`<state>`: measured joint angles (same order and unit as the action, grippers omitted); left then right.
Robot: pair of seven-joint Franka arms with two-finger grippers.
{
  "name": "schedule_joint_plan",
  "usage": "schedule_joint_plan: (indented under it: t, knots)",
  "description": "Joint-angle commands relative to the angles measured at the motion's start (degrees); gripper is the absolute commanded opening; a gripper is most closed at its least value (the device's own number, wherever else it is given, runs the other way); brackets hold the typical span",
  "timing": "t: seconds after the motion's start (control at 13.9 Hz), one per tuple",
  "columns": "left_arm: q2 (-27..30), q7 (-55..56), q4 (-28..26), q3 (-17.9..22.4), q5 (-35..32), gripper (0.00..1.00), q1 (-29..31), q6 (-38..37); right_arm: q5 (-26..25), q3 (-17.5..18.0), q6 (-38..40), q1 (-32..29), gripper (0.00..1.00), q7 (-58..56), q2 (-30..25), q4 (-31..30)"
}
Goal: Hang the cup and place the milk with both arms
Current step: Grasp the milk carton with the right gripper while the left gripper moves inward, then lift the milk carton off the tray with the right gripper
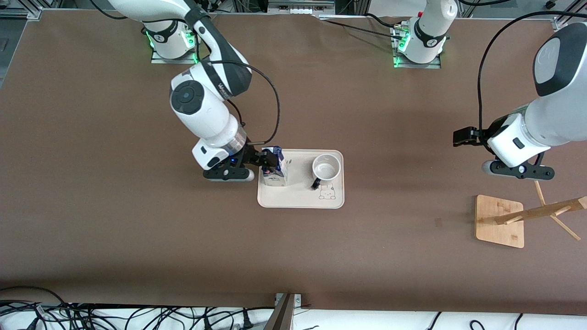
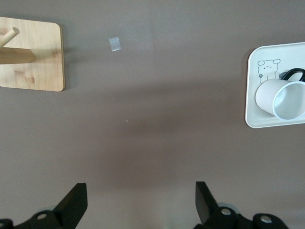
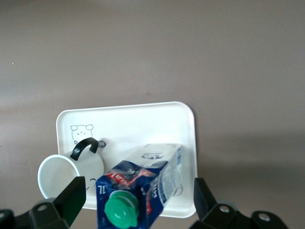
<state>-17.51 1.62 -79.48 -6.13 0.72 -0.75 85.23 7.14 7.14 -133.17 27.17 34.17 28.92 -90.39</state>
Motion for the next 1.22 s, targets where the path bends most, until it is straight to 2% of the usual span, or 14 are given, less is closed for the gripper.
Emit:
schedule_joint_plan:
  t: [0.0,0.43,0.5,0.65,0.79,0.93,1.15]
  knots:
    - [-1.12,-0.30,1.61,-0.03,-0.28,1.00,-0.21,-0.42,0.08,-0.37,-0.60,2.35,1.00,1.25,-0.88,-1.54]
    - [-2.35,-0.30,1.61,-0.03,-0.98,1.00,-0.74,-0.51,-0.72,-0.46,-0.86,3.86,1.00,0.37,-1.14,-4.26]
    - [-2.35,-0.39,1.61,-0.03,-0.98,1.00,-0.65,-0.51,-0.81,-0.46,-0.95,3.86,0.90,0.29,-1.23,-4.45]
    - [-2.35,-0.48,1.61,-0.03,-0.89,1.00,-0.65,-0.42,-0.81,-0.46,-0.86,3.95,0.58,0.29,-1.23,-4.71]
    - [-2.62,-0.48,1.61,-0.03,-0.54,1.00,-0.65,-0.42,-0.81,-0.46,-0.86,3.95,0.46,0.20,-1.32,-5.06]
    - [-2.62,-0.48,1.43,-0.11,-0.54,1.00,-1.26,-0.51,-0.81,-0.46,-0.86,3.95,0.29,0.20,-1.41,-5.06]
    - [-2.70,-0.30,0.90,-0.03,-0.63,1.00,-2.75,-0.77,-0.37,-0.28,0.28,3.95,0.27,0.81,-2.81,-4.63]
